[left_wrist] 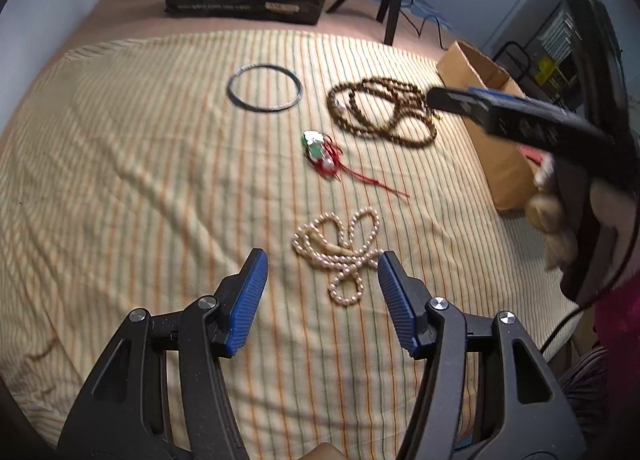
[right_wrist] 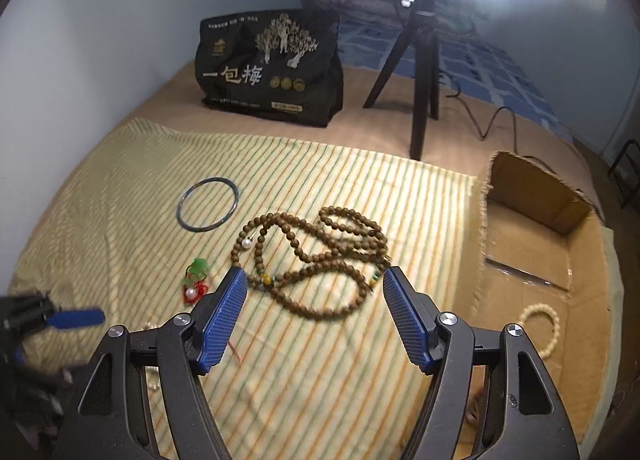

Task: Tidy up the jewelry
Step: 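Move both tools back toward the brown bead necklace and pearl necklace, then grasp the brown wooden bead necklace with the right tool while the left tool grasps the pearl necklace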

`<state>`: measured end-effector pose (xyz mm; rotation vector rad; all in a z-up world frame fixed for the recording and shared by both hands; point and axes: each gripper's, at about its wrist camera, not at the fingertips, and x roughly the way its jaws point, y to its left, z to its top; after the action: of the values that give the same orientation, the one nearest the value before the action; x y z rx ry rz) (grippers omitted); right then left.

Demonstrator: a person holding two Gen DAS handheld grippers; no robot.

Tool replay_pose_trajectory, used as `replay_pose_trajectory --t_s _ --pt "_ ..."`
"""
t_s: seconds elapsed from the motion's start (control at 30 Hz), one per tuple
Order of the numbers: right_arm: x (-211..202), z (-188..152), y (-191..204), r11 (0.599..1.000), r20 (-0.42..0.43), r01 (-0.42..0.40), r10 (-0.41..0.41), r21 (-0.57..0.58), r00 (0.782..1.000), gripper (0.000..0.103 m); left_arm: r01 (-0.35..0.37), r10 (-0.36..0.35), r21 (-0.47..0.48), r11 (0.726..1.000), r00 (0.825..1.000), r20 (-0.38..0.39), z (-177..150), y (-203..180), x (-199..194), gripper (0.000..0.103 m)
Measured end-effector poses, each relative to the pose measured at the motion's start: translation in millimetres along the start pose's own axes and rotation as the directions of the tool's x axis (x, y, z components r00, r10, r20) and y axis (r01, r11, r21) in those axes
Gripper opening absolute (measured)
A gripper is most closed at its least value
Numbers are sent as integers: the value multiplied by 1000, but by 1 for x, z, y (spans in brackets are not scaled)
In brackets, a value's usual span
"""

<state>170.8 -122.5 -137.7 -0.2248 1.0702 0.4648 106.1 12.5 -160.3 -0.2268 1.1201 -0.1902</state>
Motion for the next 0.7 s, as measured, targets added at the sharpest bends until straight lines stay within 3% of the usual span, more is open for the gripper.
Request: replay_pose_trajectory --t_s 0.33,0.5,0.57,0.7 --pt "46 16 0 996 -97 -73 77 46 992 70 -3 2 -15 1000 999 -52 1 2 26 59" --pt "62 20 6 996 -126 -79 82 33 989 71 10 -11 -34 999 999 -49 7 1 32 59" --pt "68 20 9 997 -140 -77 78 16 987 80 7 -9 -31 999 999 -47 9 0 36 59" --pt "82 17 10 998 -166 -55 55 1 985 80 -9 9 -2 1000 999 -39 7 -2 39 58"
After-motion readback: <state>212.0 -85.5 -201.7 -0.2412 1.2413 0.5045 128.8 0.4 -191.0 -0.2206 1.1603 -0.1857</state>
